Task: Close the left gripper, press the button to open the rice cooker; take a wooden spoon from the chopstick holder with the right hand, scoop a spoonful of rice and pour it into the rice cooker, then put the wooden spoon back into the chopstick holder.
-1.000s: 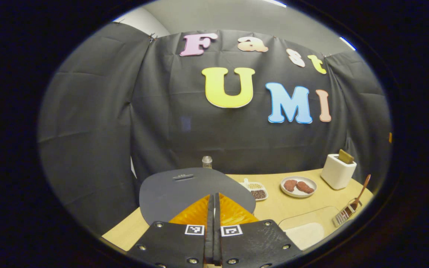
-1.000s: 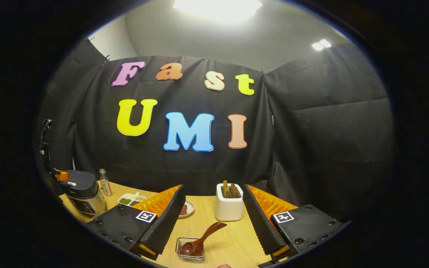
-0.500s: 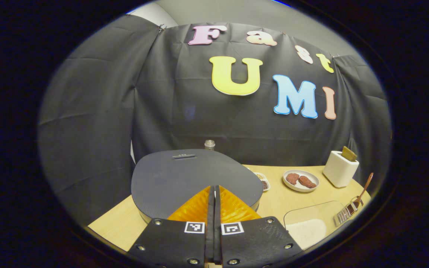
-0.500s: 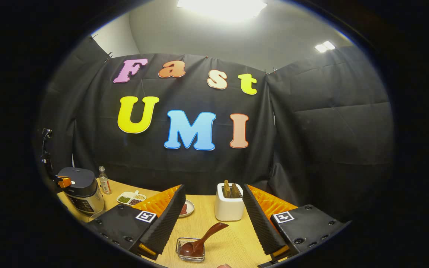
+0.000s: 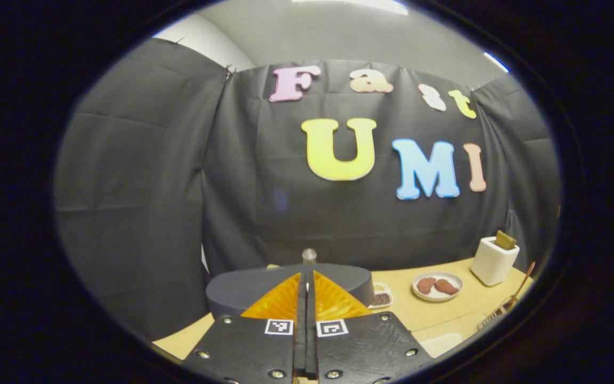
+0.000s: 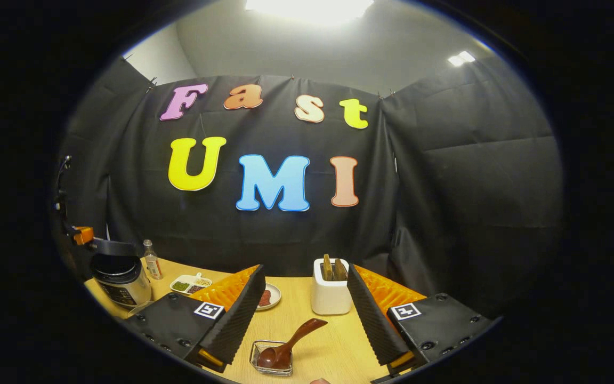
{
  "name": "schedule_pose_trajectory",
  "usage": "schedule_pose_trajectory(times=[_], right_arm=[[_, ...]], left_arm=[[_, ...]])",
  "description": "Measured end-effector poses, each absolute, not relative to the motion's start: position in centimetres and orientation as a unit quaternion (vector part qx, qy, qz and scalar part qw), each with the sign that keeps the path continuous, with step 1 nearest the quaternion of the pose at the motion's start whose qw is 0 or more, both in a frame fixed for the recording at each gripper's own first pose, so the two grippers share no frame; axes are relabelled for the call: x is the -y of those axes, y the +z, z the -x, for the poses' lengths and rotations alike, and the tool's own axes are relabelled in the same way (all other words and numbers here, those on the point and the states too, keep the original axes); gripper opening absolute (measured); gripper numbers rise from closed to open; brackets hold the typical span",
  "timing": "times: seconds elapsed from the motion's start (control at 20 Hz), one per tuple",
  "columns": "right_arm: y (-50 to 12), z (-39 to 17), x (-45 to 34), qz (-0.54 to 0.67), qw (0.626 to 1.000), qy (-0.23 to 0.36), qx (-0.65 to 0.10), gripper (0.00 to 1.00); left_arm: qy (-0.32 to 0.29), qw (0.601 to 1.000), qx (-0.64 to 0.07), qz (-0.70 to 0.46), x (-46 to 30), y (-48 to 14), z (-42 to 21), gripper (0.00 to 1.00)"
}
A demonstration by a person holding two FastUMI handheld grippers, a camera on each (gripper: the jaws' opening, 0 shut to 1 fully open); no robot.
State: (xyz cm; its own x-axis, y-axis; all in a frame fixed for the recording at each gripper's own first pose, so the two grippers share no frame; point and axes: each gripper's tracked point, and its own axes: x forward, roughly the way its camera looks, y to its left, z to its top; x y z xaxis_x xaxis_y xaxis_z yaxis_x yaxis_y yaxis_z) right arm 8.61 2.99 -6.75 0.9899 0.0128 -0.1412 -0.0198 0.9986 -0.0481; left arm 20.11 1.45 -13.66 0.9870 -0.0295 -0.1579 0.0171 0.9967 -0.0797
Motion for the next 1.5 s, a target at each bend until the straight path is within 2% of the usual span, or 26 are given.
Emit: schedule_pose_trajectory(times=[0.1,0.15,0.35,0.55,0.6,0.65,0.75,0.8,0.85,0.9,1.15,1.2,1.25,1.3,1.35,1.4,1.5], right_arm=[[-7.4,-9.0,-2.7,0.017,0.997,0.012,-0.079,0.98],[-7.6,-9.2,-2.5,0.012,0.996,0.014,-0.082,0.98],[-9.8,-9.8,-2.3,-0.019,0.993,0.025,-0.109,0.98],[-12.7,-10.6,-2.2,-0.035,0.989,0.030,-0.140,0.96],[-13.6,-10.8,-2.1,-0.040,0.988,0.030,-0.149,0.97],[-14.4,-11.1,-2.1,-0.046,0.986,0.030,-0.158,0.93],[-16.2,-11.5,-2.1,-0.059,0.982,0.030,-0.178,0.93],[-17.1,-11.6,-2.0,-0.065,0.979,0.028,-0.190,0.96],[-18.1,-11.8,-1.8,-0.071,0.976,0.026,-0.202,0.93],[-18.9,-11.9,-1.6,-0.077,0.974,0.023,-0.212,0.98],[-23.0,-12.0,-1.6,-0.120,0.956,0.021,-0.268,0.98],[-23.8,-11.8,-1.7,-0.134,0.949,0.021,-0.283,0.93],[-24.6,-11.7,-2.0,-0.149,0.943,0.023,-0.297,0.98],[-25.4,-11.6,-2.3,-0.165,0.936,0.023,-0.310,0.98],[-26.0,-11.6,-2.6,-0.180,0.930,0.025,-0.320,0.89],[-26.6,-11.4,-3.1,-0.192,0.923,0.028,-0.332,0.96],[-27.9,-10.9,-3.8,-0.198,0.914,0.034,-0.353,0.92]], left_arm=[[-0.003,0.998,-0.053,0.040,-2.0,-10.4,-19.1,0.04],[0.005,0.998,-0.042,0.041,-2.6,-9.0,-19.0,0.01],[0.026,0.998,-0.015,0.047,-4.0,-5.7,-15.7,0.00],[0.044,0.999,-0.002,0.029,-5.1,-3.5,-12.3,0.77],[0.046,0.999,-0.001,0.022,-5.2,-3.1,-11.3,0.77],[0.049,0.999,0.001,0.016,-5.4,-2.7,-10.5,0.77],[0.047,0.999,0.004,0.009,-5.3,-1.8,-8.9,0.77],[0.045,0.999,0.007,0.006,-5.1,-1.3,-8.1,0.75],[0.045,0.999,0.010,0.001,-5.1,-0.9,-7.6,0.76],[0.047,0.999,0.012,-0.006,-5.2,-0.5,-7.0,0.75],[0.052,0.998,0.009,-0.024,-5.7,0.6,-4.8,0.75],[0.052,0.998,0.009,-0.024,-5.7,0.8,-4.6,0.75],[0.054,0.998,0.009,-0.023,-5.8,0.7,-4.2,0.75],[0.054,0.998,0.007,-0.024,-5.9,0.6,-4.0,0.75],[0.055,0.998,0.003,-0.026,-6.0,0.4,-3.9,0.77],[0.057,0.998,0.001,-0.030,-6.2,0.3,-3.6,0.78],[0.057,0.998,-0.005,-0.033,-6.3,0.1,-3.2,0.75]])
